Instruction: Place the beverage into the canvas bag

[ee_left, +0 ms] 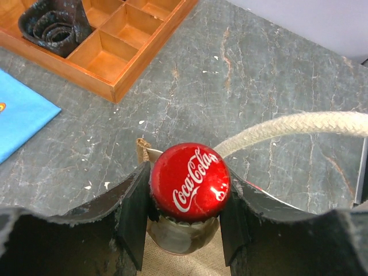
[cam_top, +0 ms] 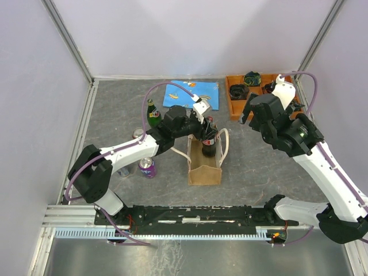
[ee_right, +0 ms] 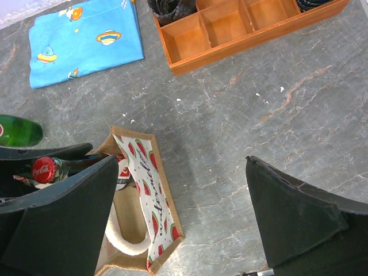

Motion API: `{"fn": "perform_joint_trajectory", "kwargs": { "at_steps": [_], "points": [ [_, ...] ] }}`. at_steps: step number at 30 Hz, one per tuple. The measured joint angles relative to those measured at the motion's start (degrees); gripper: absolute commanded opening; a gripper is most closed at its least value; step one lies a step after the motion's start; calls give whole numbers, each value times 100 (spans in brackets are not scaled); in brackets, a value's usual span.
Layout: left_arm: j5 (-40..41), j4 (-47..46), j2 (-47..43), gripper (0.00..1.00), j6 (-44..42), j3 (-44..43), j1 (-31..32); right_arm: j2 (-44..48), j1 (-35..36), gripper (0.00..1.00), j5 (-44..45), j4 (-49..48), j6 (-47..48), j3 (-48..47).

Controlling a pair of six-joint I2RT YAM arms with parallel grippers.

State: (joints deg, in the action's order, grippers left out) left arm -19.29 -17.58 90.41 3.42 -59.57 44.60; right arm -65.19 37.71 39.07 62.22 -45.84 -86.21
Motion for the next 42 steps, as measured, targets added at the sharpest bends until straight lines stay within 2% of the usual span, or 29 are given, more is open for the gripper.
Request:
{"fn": "perform_joint_trajectory", "kwargs": {
  "at_steps": [21, 42],
  "points": [
    [129, -275, 9, 3, -1169, 85, 254, 83, -214, 99, -66, -4, 2, 155],
    [442, -671, 79, 3, -1412, 350, 254, 140, -282, 99, -168, -44, 0, 273]
  ]
}}
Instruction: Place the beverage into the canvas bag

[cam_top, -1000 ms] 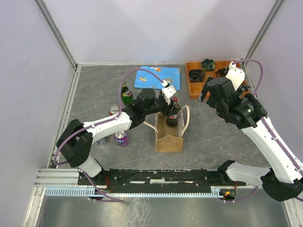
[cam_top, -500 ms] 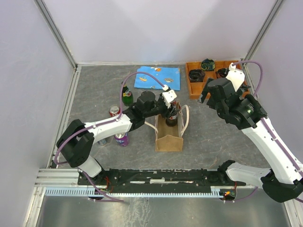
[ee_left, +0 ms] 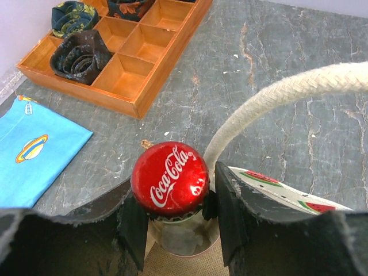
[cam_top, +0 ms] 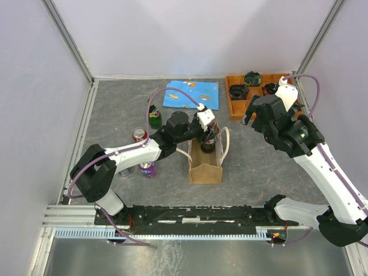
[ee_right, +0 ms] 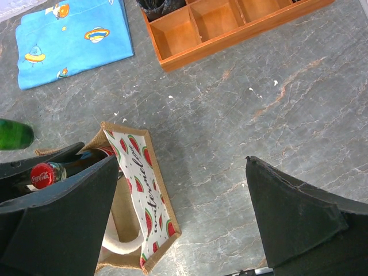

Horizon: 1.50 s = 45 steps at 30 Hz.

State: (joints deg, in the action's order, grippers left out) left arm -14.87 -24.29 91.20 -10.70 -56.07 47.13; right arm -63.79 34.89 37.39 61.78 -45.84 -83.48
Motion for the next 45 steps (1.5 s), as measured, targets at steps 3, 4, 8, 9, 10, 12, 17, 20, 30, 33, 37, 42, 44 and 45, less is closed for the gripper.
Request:
{"fn": "perform_joint_trajectory", "kwargs": {
  "at_steps": [3, 4, 8, 9, 10, 12, 17, 20, 30, 33, 37, 42, 44, 45],
  "points": [
    [7, -90, 39, 3, 0, -2, 0, 0, -15, 99, -4, -7, 0, 0],
    [13, -116, 59, 3, 0, -7, 0, 0, -15, 99, -7, -7, 0, 0],
    [59, -212, 125, 3, 0, -35, 0, 0, -20, 99, -9, -7, 0, 4],
    [85, -229, 133, 3, 0, -39, 2, 0, -26, 99, -11, -7, 0, 7],
    [111, -238, 146, 3, 0, -50, 7, 0, -31, 99, -13, -7, 0, 7],
    [142, -247, 186, 5, 0, -83, 13, 0, -50, 99, -31, -9, 0, 11],
    [232, -240, 234, 48, 0, -142, 20, 0, -70, 99, -79, -46, 2, 17],
    [269, -240, 247, 68, -2, -153, 20, 0, -85, 99, -118, -52, 2, 26],
    [323, -649, 227, 88, -7, -398, 20, -2, -116, 99, -216, -96, 2, 87],
    [398, -621, 170, 89, -7, -398, 20, -2, -116, 99, -275, -118, 2, 92],
    [540, -540, -39, 89, -2, -398, 20, -2, -116, 99, -293, -138, 2, 94],
    [723, -452, -498, 89, 20, -398, 20, -2, -118, 99, -317, -160, 2, 155],
    [876, -437, -702, 89, 105, -398, 20, -2, -118, 99, -345, -170, 2, 181],
    [955, -415, -800, 90, 160, -398, 9, -2, -118, 99, -361, -175, 0, 188]
  ]
}}
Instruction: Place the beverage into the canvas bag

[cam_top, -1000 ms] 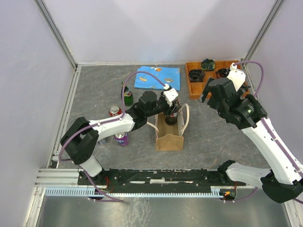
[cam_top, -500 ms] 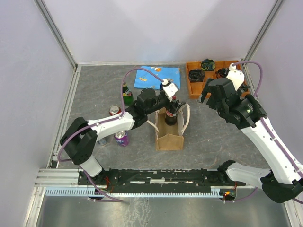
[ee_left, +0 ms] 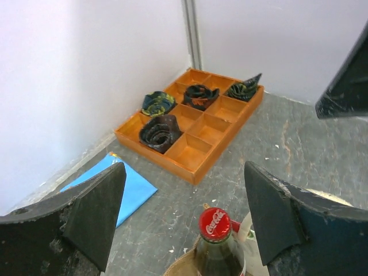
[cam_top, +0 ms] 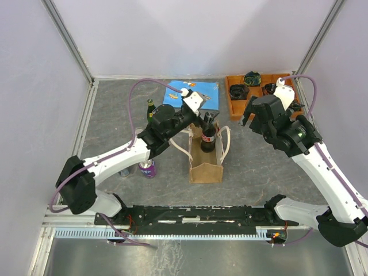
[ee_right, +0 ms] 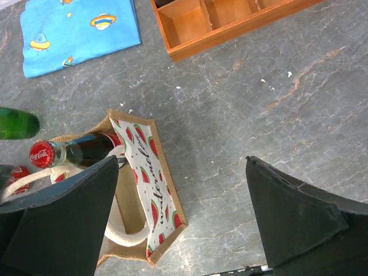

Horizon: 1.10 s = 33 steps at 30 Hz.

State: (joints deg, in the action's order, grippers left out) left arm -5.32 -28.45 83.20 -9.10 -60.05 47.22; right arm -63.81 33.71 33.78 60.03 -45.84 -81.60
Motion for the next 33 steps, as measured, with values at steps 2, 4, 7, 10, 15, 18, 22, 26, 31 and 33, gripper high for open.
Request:
{"fn": "perform_joint_trajectory", "kwargs": {
  "at_steps": [2, 4, 7, 10, 15, 18, 22, 26, 31, 33],
  "points": [
    [164, 81, -173, 89, 131, -2, -76, 0, -2, 99, -33, -7, 2, 11],
    [286, 247, -310, 89, 280, -42, -221, 0, -2, 99, -48, -11, 0, 15],
    [446, 702, -426, 89, 625, -269, -713, 0, -2, 99, -72, -28, 0, 37],
    [667, 1279, -485, 89, 964, -592, -1469, 0, -2, 99, -85, -39, 0, 79],
    [975, 1928, -568, 90, 1211, -688, -2441, 0, -2, 99, -164, -90, -2, 151],
    [1049, 1910, -767, 90, 1213, -155, -2649, 0, -2, 99, -232, -111, -4, 188],
    [1121, 1633, -973, 90, 1209, 817, -2660, -2, -2, 99, -326, -151, -42, 201],
    [1119, 1237, -973, 92, 1204, 1517, -2677, -4, -2, 99, -404, -216, -59, 210],
    [1117, 492, -647, 92, 1200, 1759, -2782, -48, -2, 99, -487, -232, -87, 214],
    [1110, 197, -413, 93, 1196, 1759, -2841, -90, -2, 99, -529, -238, -90, 214]
  ]
}}
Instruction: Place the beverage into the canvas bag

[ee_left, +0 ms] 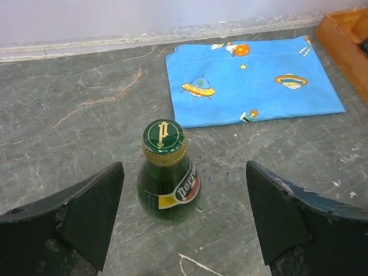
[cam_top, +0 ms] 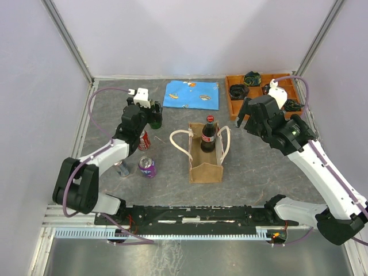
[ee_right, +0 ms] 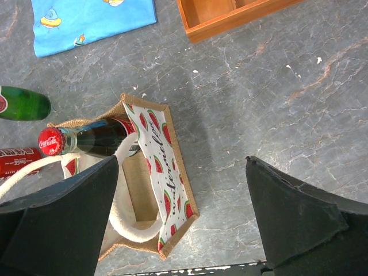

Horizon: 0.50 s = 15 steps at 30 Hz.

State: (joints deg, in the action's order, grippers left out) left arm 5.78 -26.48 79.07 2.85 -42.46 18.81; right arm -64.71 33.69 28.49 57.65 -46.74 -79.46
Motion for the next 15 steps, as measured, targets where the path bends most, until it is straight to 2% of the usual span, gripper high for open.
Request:
{"fn": "perform_joint_trajectory", "kwargs": {
  "at_steps": [5, 7, 12, 14, 15],
  "points": [
    [-37, -551, 693, 92, -42, -28, -127, -52, 0, 99, -11, 2, -11, 0],
    [-46, -673, 962, 87, -42, -98, -177, -63, 0, 99, -7, 9, -15, 0],
    [-118, -942, 1478, 63, -35, -308, -295, -74, 0, 99, 13, 55, -17, 0],
    [-144, -1043, 1547, 50, -33, -365, -310, -74, 0, 99, 31, 90, -17, 0],
    [-175, -1099, 1576, 37, -20, -400, -321, -74, 0, 99, 39, 107, -17, 0]
  ]
}}
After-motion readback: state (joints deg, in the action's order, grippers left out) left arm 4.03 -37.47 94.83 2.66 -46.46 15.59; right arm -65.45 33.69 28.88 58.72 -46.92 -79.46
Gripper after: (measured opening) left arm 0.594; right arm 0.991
